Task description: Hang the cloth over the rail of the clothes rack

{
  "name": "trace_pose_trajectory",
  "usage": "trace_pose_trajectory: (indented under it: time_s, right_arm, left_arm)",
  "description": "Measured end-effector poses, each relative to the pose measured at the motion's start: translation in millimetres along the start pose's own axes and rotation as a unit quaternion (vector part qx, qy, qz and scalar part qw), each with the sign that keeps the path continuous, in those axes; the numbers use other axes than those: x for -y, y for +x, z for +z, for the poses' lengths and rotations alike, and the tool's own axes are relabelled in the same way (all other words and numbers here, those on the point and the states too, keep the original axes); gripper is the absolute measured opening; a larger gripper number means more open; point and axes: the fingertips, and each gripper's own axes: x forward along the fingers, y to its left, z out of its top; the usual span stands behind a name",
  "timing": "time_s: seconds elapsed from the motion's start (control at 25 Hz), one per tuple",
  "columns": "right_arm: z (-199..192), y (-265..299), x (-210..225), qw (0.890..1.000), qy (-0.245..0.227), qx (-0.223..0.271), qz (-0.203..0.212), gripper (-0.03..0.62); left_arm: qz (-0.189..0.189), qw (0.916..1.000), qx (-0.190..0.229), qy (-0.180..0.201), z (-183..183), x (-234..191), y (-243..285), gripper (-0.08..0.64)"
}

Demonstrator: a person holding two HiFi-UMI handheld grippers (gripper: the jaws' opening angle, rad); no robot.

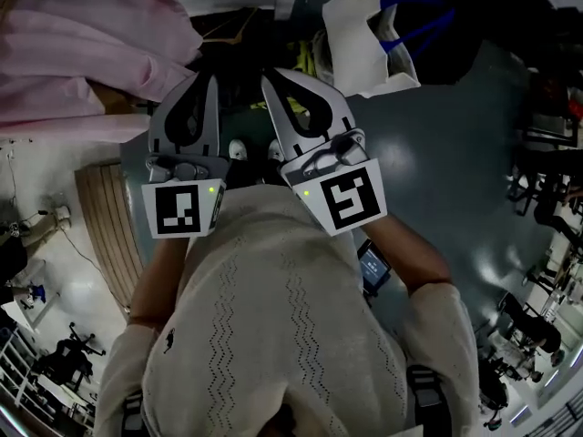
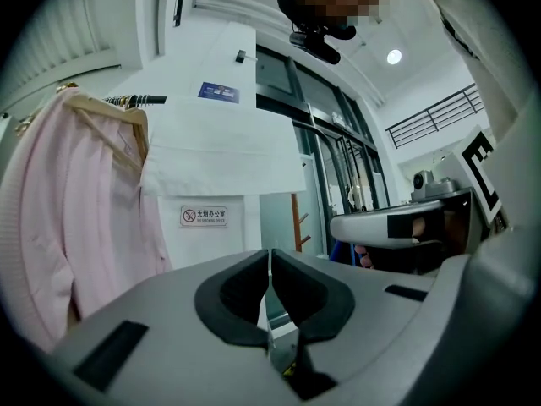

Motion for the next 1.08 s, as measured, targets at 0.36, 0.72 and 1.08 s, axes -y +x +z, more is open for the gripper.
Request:
trace_pose_trajectory:
  time_s: [0.36,0.72,1.08]
  right_arm:
    - [-2.9,11.4,-2.0,1.000,0.012,-0.003,-0.024,0.018]
    - [-13.2,18.1,-6.5,0.999,0.022,-0.013,-0.030,0.018]
    - [-36.9,12.4,-7.7,0.998,0.009,-0.055,-0.037,0.018]
  left_arm:
    - [-0.024,0.9997,-0.003,-0.001,-1.5,-4.7,8.9,0.021]
    - [-0.006,0.9994,0.010,-0.033,1.2,-15.4,8.3,0.021]
    - [0.006,0.9989,0.002,-0.045,-7.3,-27.0,2.2,0.021]
